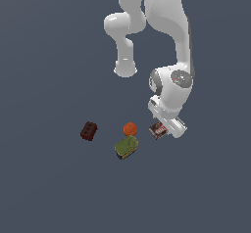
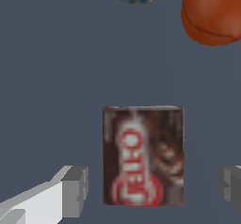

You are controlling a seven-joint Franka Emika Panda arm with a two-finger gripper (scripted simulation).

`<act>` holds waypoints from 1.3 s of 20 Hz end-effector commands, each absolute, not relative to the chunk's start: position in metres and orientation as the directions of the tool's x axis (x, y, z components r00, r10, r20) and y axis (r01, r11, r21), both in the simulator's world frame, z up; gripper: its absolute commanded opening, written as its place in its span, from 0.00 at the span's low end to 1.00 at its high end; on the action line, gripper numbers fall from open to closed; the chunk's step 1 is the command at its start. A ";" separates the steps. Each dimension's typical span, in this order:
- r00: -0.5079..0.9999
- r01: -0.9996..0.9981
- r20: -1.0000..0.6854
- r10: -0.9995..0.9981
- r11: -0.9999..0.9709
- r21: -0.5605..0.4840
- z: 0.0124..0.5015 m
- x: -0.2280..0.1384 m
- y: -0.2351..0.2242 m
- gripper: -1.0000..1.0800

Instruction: Pick up a designated object from a clutter of objects.

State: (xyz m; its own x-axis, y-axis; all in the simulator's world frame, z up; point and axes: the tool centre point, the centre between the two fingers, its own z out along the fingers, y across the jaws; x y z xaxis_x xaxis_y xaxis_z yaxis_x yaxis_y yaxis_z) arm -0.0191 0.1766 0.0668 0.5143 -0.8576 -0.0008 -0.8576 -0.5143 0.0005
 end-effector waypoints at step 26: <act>0.509 -0.861 0.000 -0.861 -0.509 0.000 0.016 -0.020 0.177 0.00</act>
State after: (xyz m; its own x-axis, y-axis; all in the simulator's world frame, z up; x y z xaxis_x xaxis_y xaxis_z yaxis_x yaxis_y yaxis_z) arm -0.0194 0.1774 0.0167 0.5098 -0.8603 0.0000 -0.8603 -0.5098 -0.0014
